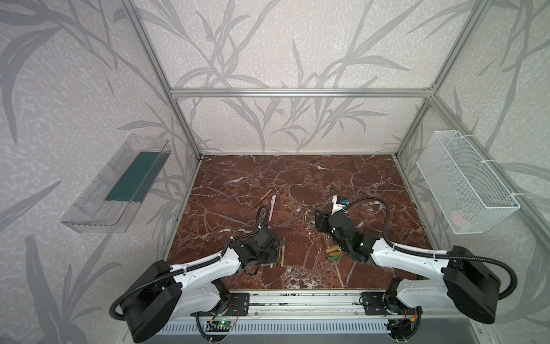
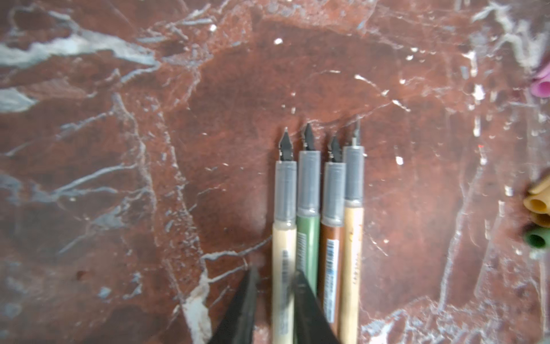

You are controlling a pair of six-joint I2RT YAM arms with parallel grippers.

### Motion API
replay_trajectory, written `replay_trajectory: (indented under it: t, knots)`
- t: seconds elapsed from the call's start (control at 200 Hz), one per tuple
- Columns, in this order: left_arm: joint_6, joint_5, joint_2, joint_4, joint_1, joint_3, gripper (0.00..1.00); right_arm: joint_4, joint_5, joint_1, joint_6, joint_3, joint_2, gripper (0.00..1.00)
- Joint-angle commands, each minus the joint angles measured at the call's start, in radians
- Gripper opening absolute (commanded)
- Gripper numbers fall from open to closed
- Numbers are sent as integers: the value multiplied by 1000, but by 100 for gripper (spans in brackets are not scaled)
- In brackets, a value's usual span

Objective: Insert the pens into the pen caps
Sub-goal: 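Grasp the beige pen with the left gripper while the right moves away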

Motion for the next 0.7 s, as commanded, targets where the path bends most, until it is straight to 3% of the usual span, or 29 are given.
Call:
replay_trajectory:
  t: [0.0, 0.24, 0.47, 0.695]
  knots:
    - [-18, -74, 17, -30, -13, 28, 19, -8, 34, -2, 1, -18, -43, 56]
    - [-5, -90, 21, -49, -20, 54, 16, -28, 40, -2, -2, -25, -72, 56]
    - [6, -176, 114, -185, -84, 149, 16, -125, 77, -1, -1, -7, -73, 55]
    - [-11, -232, 216, -232, -134, 183, 21, -208, 148, -1, -12, -55, -180, 55]
